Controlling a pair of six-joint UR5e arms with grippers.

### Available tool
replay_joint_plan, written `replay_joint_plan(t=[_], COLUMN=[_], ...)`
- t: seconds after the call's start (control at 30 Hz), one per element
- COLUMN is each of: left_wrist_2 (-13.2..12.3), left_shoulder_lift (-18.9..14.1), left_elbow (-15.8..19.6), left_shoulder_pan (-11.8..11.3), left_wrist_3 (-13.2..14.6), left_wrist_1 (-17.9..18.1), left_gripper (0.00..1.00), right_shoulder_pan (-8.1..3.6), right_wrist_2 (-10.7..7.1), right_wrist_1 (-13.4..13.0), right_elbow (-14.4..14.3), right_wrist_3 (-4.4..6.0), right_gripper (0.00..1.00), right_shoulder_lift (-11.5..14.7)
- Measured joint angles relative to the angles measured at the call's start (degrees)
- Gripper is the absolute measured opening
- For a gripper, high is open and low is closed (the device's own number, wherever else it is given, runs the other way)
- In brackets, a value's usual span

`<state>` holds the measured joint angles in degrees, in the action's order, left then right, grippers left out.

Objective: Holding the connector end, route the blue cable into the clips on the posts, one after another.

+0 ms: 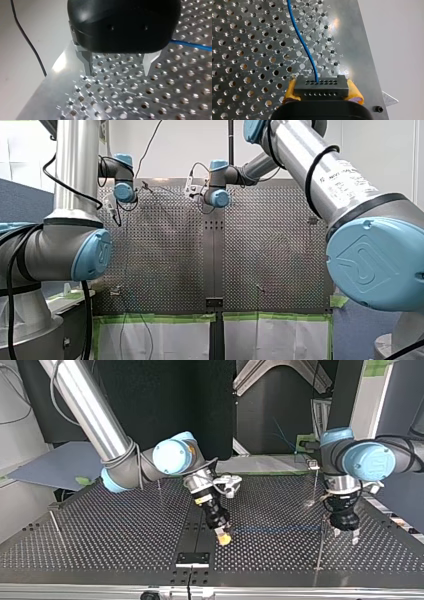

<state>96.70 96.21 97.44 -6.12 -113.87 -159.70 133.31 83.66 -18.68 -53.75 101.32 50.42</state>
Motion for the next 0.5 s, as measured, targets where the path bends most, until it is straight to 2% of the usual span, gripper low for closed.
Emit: replay_joint_plan(t=[0.07, 0.23, 0.5], left_wrist_2=[0.2, -1.3, -1.7], left_shoulder_lift=[-0.1, -1.1, -5.3], left_elbow=[0.8, 3.3, 7.4], left_shoulder_pan=[0.1, 0.6, 1.1], left_wrist_3=[-0.1, 0.3, 0.4], left_wrist_1=[-1.2, -4.0, -8.5], left_gripper=[1.0, 1.0, 1.0], right_shoulder_pan=[-0.02, -0.12, -0.12], right_wrist_2=[0.01, -0.02, -0.04], right_wrist_1=[0.0, 0.0, 0.0], right_elbow=[0.0, 0.0, 0.0], right_wrist_3=[0.01, -0.05, -0.14], right_gripper=[0.0, 0.0, 0.0], right_shoulder_lift=[0.0, 0.0, 0.0])
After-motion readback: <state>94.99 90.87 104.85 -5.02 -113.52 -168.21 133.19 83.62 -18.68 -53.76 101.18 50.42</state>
